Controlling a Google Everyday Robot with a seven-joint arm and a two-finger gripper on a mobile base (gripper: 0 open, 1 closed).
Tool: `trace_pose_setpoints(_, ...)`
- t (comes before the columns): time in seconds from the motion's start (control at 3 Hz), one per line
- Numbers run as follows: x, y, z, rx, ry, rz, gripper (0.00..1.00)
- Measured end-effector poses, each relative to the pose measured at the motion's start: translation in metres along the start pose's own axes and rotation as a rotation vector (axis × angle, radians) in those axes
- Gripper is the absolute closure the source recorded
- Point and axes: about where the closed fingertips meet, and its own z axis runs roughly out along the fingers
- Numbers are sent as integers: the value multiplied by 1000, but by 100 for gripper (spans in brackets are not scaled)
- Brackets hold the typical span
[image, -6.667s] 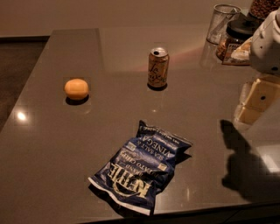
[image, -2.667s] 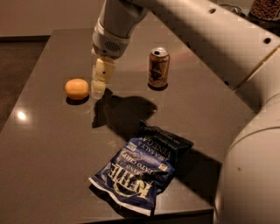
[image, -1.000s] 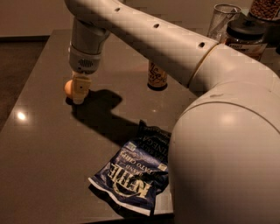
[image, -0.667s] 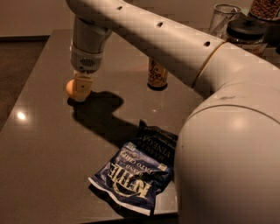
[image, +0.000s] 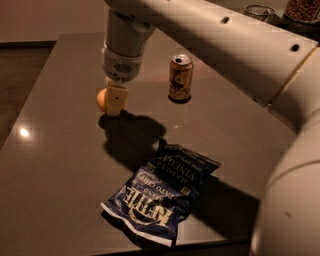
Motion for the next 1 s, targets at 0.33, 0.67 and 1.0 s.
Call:
trace_pose_setpoints(0.33, 25, 18, -16, 3, 24, 44, 100)
trace_pose_setpoints(0.67, 45, 45, -22, -33, 34, 87, 100)
trace_pose_setpoints(1.0, 49, 72, -23, -81, 39, 117, 100)
